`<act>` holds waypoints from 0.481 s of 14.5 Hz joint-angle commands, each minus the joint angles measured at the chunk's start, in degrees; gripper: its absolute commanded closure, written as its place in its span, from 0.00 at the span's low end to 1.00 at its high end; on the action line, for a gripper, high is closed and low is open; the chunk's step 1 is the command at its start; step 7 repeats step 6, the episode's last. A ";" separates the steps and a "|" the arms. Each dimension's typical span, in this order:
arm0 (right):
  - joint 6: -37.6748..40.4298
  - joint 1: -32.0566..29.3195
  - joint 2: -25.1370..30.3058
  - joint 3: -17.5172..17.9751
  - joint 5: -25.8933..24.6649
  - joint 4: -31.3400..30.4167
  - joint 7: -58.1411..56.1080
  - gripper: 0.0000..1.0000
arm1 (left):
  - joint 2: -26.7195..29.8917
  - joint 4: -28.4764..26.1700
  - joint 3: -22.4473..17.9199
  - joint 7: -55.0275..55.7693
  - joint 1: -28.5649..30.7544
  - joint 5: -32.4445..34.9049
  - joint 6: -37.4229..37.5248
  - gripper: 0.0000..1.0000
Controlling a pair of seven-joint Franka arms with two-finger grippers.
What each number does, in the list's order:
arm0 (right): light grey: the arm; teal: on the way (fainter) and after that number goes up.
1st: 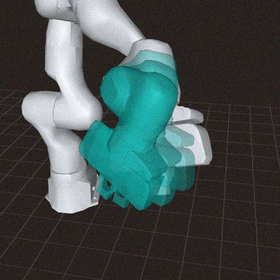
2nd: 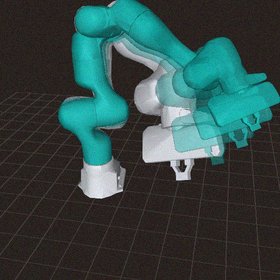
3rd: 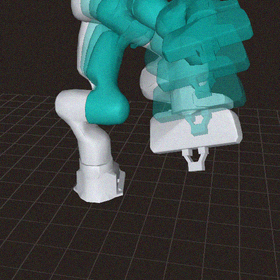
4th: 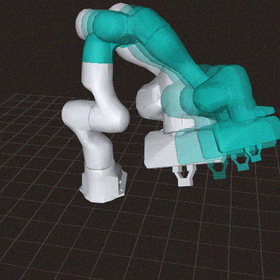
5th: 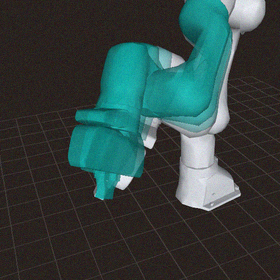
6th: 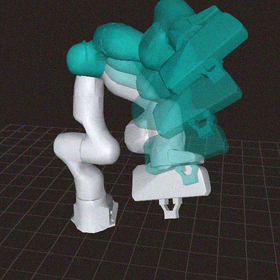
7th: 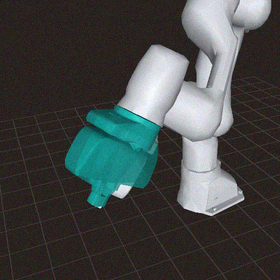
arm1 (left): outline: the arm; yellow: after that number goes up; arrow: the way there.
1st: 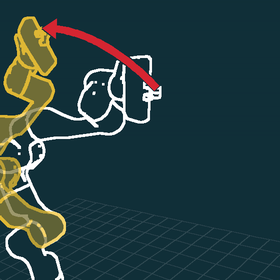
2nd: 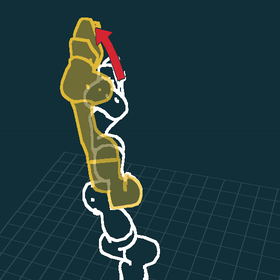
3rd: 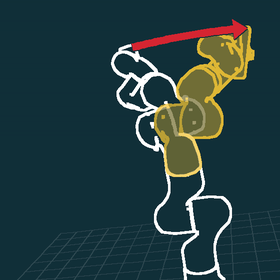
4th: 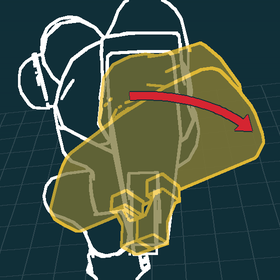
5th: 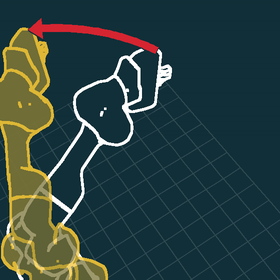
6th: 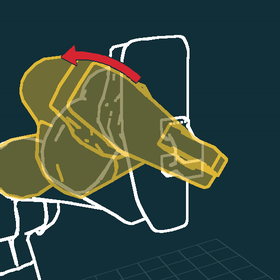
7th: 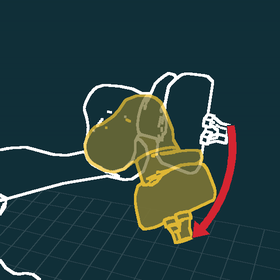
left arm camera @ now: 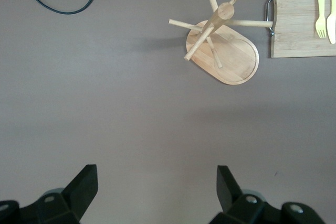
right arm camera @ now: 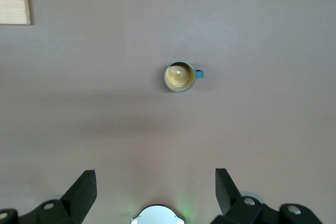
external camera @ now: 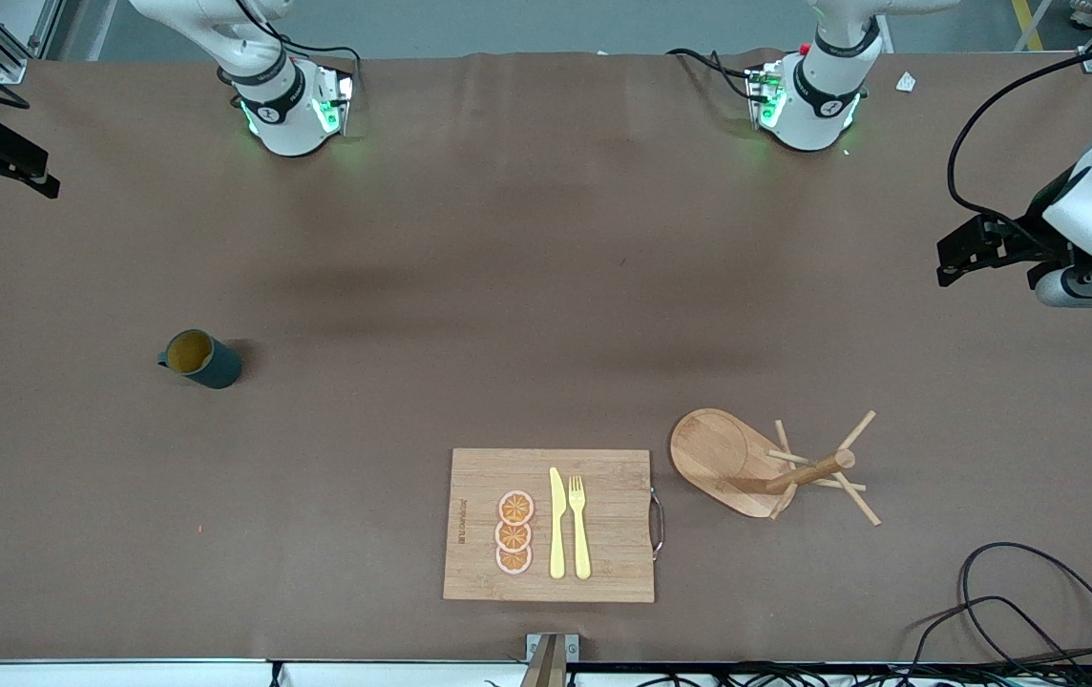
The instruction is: Transfer cup from left to right arm and place
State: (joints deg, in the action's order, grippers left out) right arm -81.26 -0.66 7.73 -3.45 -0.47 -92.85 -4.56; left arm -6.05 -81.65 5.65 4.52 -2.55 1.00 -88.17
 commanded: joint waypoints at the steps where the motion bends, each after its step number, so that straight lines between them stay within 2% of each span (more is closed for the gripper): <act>1: -0.92 -0.57 1.68 0.46 0.29 -1.90 0.07 0.00 | 0.16 0.44 0.06 -0.57 0.26 0.23 0.01 0.00; 7: -0.31 -0.75 1.68 0.29 1.26 -1.55 0.95 0.00 | 0.16 0.44 0.06 -0.83 0.26 0.32 0.01 0.00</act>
